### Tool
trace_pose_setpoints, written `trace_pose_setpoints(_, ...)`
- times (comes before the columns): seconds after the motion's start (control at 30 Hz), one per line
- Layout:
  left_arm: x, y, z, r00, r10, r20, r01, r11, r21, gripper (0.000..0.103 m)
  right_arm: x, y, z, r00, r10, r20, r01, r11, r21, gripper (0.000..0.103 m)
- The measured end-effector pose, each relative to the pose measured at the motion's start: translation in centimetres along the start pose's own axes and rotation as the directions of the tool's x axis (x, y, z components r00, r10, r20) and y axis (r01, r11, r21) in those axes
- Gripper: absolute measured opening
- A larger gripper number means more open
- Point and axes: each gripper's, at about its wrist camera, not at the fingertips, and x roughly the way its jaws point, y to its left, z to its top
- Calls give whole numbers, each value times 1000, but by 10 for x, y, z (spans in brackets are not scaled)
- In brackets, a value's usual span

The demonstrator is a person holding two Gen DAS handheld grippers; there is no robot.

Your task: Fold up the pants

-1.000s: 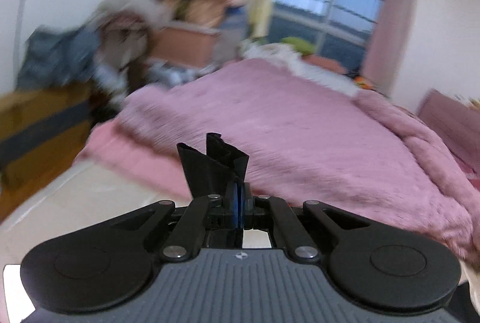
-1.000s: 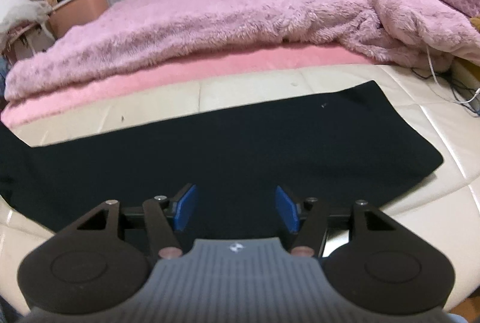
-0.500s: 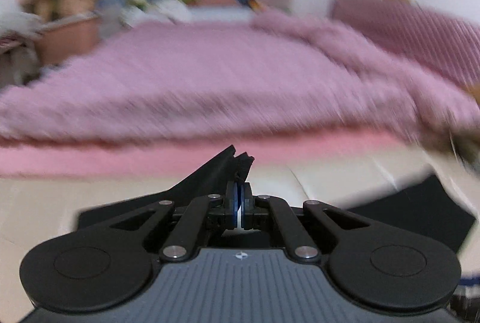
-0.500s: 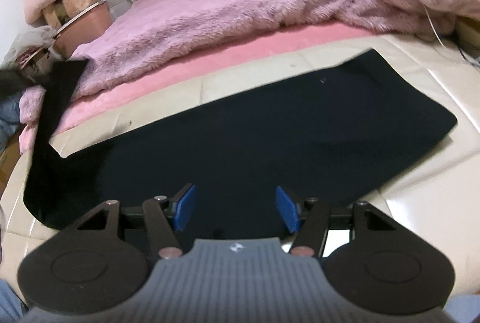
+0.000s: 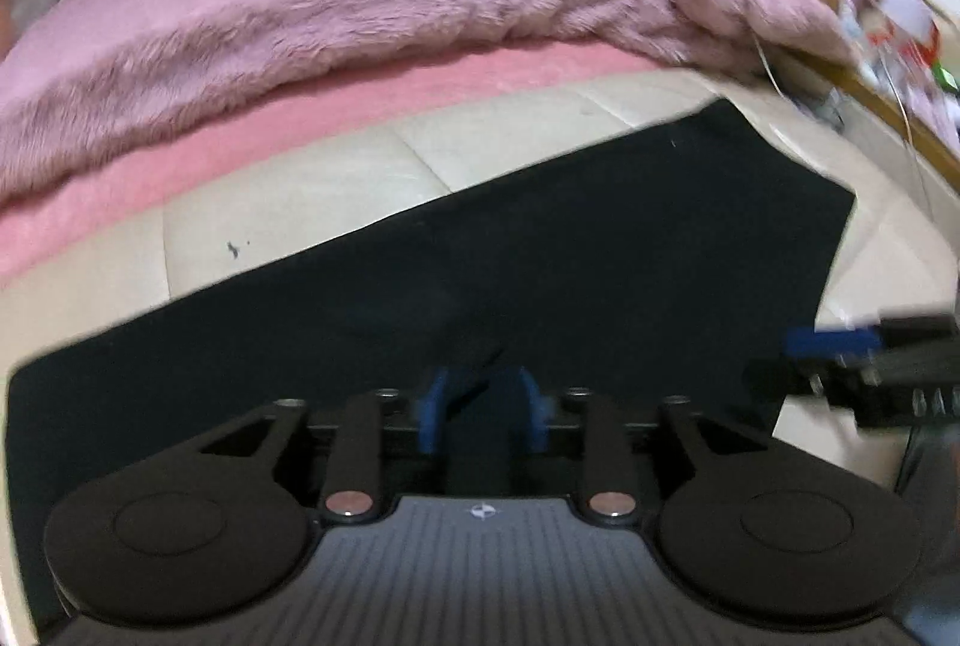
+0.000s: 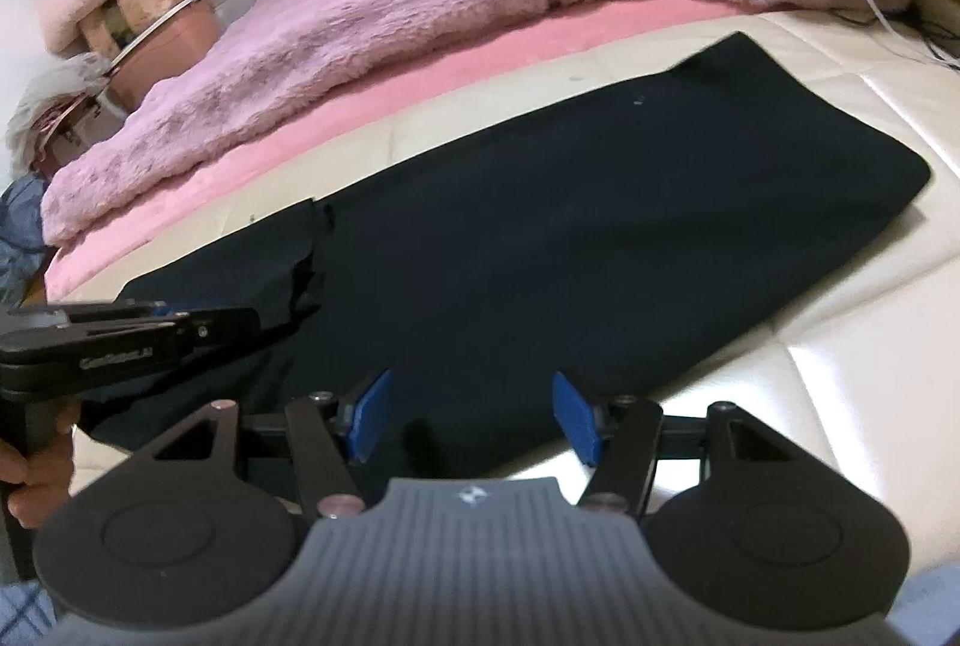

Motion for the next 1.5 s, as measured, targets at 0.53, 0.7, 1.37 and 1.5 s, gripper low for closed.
trace_pose_setpoints(0.53,40,2,5,998,16,-53,-13,998,59,11,30,24,11,996,76,-47,-80,992,-102,46)
trace_pose_setpoints(0.7,24,32,14,996,-83,-18,81,991,-104,0,45,37,24,989,129,-71,-141,966,-215,46)
trace_pose_setpoints(1.37,-28,84,46,983,-102,156,149,932,-331,0,135,95,72,938,270,-218,-325,905,-276,0)
trace_pose_setpoints(1.5,-26,82,49,982,-114,152,158,933,-324,0,120,91,72,925,311,-217,-362,897,-255,0)
